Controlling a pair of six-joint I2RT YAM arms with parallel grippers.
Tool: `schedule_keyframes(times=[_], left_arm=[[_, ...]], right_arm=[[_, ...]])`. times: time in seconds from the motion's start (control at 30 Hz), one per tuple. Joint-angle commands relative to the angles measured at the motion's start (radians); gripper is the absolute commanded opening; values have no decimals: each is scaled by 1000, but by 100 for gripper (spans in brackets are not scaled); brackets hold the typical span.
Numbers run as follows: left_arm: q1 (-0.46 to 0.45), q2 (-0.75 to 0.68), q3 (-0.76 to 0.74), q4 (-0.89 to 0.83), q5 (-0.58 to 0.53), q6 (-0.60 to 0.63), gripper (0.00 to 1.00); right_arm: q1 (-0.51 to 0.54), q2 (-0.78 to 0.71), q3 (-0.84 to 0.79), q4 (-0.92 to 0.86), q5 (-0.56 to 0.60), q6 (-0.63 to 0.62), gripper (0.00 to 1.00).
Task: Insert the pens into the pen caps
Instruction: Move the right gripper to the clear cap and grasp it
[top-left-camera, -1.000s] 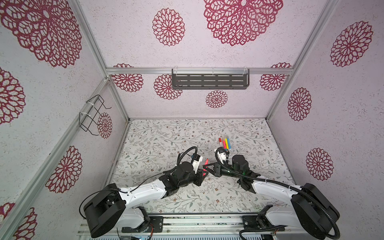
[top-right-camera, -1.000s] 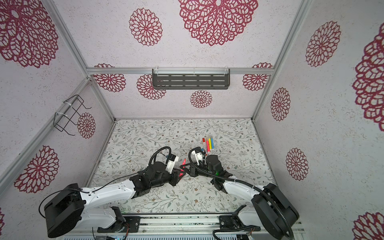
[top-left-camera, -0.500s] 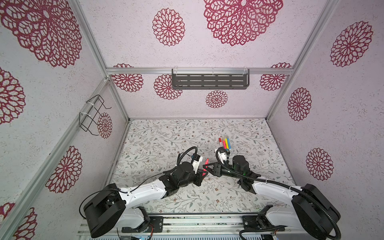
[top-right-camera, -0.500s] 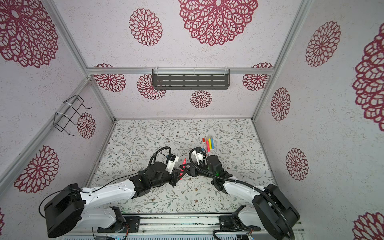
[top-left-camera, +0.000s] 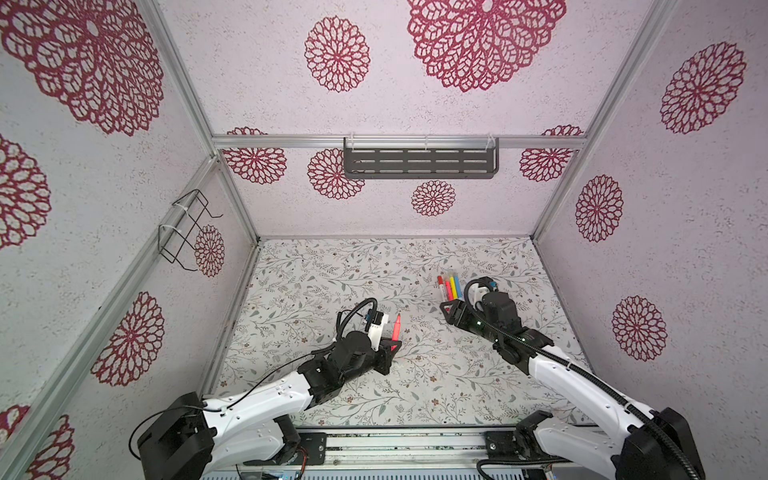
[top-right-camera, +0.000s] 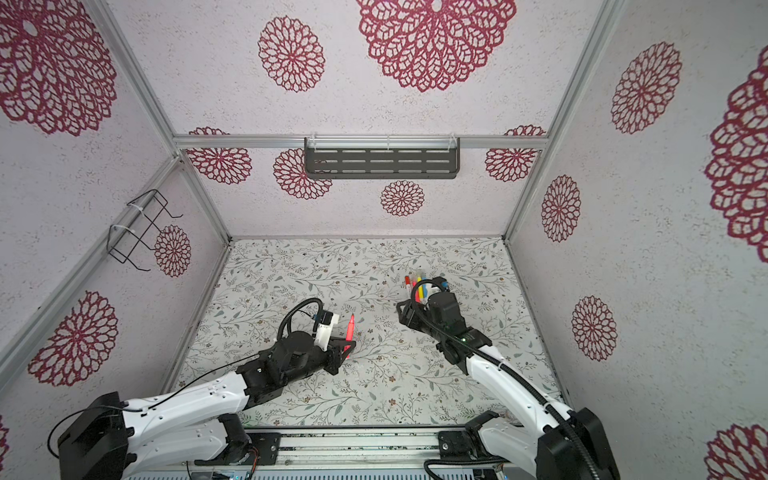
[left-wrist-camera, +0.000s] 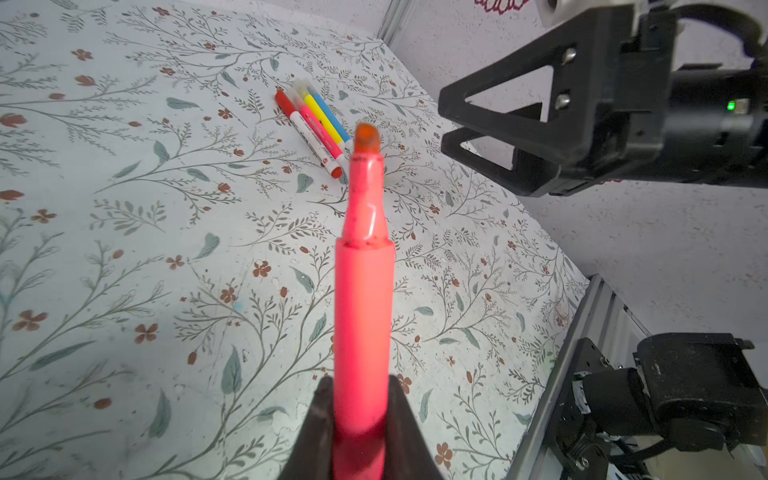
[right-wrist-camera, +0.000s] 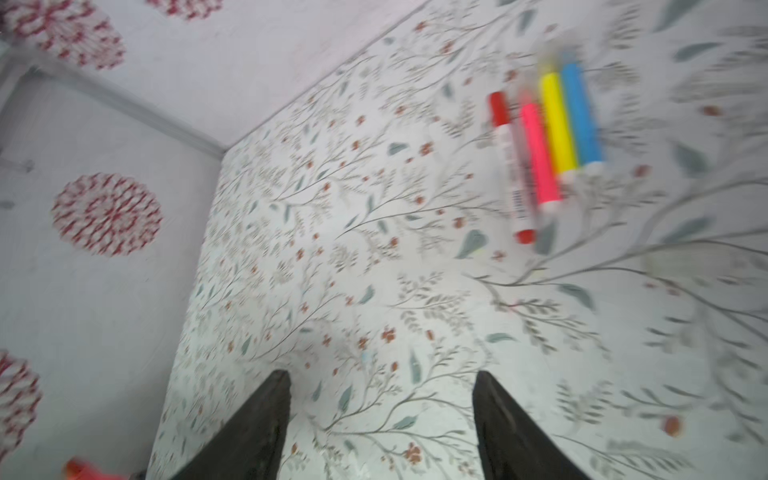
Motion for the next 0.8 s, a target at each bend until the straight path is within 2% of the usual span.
schedule_keyframes(times=[0.0,0.17,0.33,0.63,0.77], left_arm=[[-1,-59,-24,-41,-62,1,0],[0,-128,-48,-80,-76,-14,0],[-2,-175,-73,-98,-85,-27,0],[-3,-245,-115,-99,-94,-45,0],[-3,-264,-125,-102,-98,-51,0]], right_arm=[[-40,8,60,-218,136,104,99],[-79,111,205,-399,228,222,99],[-141,278,375,-564,235,288,99],[-247,562,518,-650,92,439,96],[-267,647,542,-642,52,480,88]])
